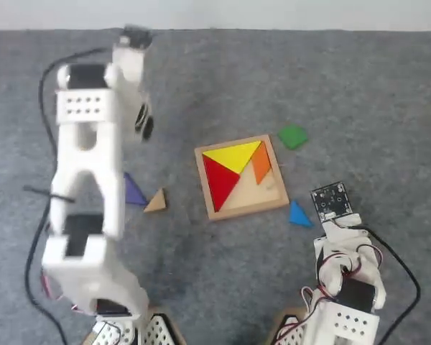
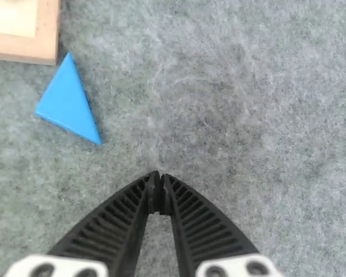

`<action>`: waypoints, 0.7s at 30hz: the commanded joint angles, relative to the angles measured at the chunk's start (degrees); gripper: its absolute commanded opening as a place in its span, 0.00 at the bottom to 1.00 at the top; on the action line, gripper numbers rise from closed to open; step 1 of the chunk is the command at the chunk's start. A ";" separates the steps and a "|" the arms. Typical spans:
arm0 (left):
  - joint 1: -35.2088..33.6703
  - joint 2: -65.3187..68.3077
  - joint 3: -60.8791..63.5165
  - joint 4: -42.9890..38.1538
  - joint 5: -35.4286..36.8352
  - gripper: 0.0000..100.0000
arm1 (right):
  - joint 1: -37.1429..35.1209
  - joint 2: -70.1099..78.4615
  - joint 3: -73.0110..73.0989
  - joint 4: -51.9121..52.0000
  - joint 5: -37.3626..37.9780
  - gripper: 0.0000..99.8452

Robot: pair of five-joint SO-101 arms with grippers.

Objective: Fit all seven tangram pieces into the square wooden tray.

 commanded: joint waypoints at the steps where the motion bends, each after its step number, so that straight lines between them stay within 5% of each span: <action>1: 0.53 -15.65 24.13 -1.05 -7.30 0.13 | 0.40 0.04 0.70 0.66 0.62 0.01; 7: 7.03 -24.79 52.97 -20.92 -9.14 0.13 | 0.40 0.04 0.70 0.57 0.62 0.01; 12: 8.18 -24.97 65.27 -35.34 -8.79 0.13 | 0.40 0.04 0.70 0.57 0.62 0.01; 21: 7.91 -24.97 66.24 -39.65 -8.79 0.13 | 0.40 0.04 0.70 0.57 0.62 0.01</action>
